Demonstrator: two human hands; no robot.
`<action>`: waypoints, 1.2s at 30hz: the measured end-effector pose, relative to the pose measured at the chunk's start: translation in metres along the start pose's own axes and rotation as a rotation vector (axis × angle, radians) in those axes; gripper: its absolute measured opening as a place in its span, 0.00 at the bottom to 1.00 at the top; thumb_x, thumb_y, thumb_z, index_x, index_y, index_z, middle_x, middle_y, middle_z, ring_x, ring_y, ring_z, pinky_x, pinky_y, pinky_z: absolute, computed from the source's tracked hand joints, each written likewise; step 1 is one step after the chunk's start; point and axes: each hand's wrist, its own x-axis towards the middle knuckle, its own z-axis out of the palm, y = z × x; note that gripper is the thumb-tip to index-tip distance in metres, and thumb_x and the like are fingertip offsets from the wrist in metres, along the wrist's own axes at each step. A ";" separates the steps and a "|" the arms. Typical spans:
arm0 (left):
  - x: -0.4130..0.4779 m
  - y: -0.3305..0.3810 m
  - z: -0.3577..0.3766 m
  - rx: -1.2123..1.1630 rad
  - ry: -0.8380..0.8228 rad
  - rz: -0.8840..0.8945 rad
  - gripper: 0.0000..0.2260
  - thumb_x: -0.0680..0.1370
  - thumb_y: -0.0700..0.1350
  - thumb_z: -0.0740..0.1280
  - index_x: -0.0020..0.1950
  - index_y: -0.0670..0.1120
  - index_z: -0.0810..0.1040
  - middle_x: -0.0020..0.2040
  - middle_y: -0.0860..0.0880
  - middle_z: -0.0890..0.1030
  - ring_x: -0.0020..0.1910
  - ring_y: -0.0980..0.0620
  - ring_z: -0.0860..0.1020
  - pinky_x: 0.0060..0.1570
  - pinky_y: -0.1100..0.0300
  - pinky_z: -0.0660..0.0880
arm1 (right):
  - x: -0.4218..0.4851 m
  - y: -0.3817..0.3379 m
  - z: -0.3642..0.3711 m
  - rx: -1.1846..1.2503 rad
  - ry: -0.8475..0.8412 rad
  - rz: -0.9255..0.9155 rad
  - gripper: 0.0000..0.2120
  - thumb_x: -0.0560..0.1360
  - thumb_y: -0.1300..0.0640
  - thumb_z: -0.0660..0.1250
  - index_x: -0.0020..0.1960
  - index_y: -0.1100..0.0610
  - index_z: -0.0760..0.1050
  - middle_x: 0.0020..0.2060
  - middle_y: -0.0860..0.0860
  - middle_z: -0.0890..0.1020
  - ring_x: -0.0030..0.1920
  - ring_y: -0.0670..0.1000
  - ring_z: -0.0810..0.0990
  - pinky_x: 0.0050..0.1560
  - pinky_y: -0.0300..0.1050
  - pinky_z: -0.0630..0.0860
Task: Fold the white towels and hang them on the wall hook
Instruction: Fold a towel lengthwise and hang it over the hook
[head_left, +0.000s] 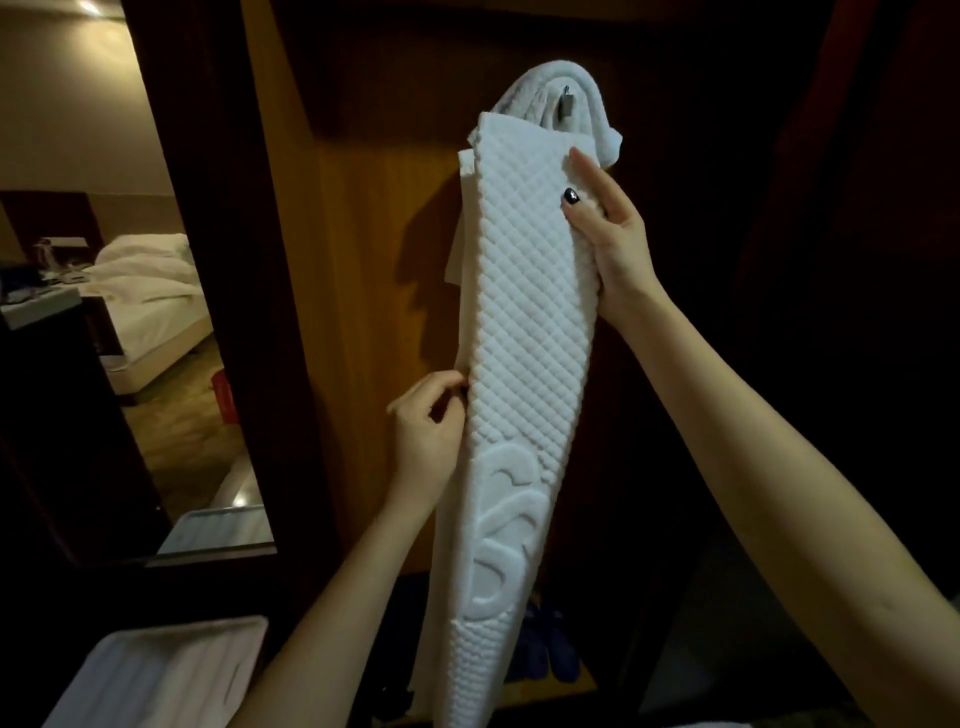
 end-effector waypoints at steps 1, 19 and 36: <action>-0.003 0.000 0.000 0.005 0.006 -0.008 0.12 0.74 0.31 0.62 0.45 0.48 0.78 0.40 0.59 0.78 0.41 0.65 0.76 0.43 0.74 0.70 | 0.000 0.000 0.003 -0.011 0.017 -0.011 0.17 0.76 0.63 0.67 0.61 0.48 0.76 0.63 0.45 0.76 0.67 0.54 0.74 0.65 0.57 0.74; 0.048 0.008 -0.027 -0.456 -0.777 -0.137 0.29 0.76 0.39 0.67 0.70 0.65 0.67 0.71 0.66 0.67 0.71 0.63 0.64 0.64 0.70 0.66 | 0.024 0.023 0.008 -0.141 0.074 0.227 0.18 0.78 0.67 0.62 0.65 0.57 0.75 0.60 0.50 0.80 0.62 0.54 0.78 0.66 0.52 0.74; 0.073 0.018 -0.016 -0.461 -0.618 -0.054 0.31 0.78 0.33 0.63 0.71 0.63 0.65 0.68 0.62 0.71 0.69 0.61 0.68 0.60 0.69 0.70 | -0.135 0.045 -0.017 0.007 -0.179 0.245 0.19 0.71 0.61 0.72 0.59 0.44 0.81 0.63 0.48 0.80 0.65 0.50 0.77 0.63 0.45 0.75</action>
